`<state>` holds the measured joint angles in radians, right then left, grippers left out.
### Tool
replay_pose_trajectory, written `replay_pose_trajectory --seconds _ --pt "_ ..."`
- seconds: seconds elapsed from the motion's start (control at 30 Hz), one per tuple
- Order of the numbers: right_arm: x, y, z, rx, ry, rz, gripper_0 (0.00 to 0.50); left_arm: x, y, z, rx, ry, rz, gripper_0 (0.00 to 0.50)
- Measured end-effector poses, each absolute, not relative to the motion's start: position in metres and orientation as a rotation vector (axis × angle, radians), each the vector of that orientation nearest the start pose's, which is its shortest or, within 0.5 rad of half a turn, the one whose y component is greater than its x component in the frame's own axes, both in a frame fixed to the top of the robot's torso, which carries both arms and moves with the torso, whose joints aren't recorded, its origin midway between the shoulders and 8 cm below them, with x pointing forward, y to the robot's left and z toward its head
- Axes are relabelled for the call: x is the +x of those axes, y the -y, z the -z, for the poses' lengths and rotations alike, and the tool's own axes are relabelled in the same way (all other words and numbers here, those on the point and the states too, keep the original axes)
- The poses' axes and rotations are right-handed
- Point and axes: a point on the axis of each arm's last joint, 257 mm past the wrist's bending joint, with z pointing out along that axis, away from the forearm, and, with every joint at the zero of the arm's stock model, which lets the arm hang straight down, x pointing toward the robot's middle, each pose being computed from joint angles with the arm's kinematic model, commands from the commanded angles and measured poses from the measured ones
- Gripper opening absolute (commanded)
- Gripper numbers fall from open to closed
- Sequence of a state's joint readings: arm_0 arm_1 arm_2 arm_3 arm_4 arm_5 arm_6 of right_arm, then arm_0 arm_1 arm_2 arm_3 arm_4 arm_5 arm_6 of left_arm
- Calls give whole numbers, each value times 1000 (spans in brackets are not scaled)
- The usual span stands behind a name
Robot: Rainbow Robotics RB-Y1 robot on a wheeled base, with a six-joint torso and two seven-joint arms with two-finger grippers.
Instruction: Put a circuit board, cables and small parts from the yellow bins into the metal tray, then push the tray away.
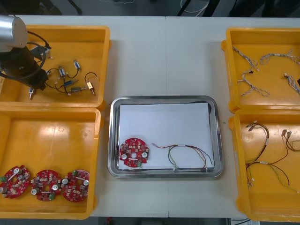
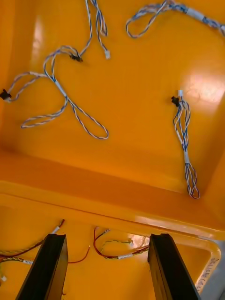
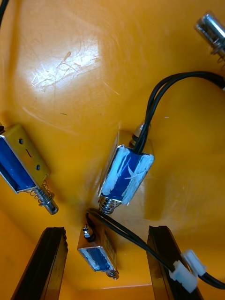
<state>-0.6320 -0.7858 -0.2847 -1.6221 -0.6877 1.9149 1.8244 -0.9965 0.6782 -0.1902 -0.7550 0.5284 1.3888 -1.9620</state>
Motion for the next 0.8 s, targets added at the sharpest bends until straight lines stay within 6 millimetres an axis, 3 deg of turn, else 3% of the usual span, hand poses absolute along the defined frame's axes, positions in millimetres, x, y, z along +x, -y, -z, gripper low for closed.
replay_pose_trajectory --seconds 0.27,0.63,0.8 --pt "499 446 135 -415 -2671 66 500 583 -414 215 470 -2749 -315 500" --pt "538 466 130 -335 -2567 111 500 579 -411 223 462 -2760 -272 500" --pt "548 474 139 -278 -2565 89 500 574 -417 226 449 -2769 -265 500"
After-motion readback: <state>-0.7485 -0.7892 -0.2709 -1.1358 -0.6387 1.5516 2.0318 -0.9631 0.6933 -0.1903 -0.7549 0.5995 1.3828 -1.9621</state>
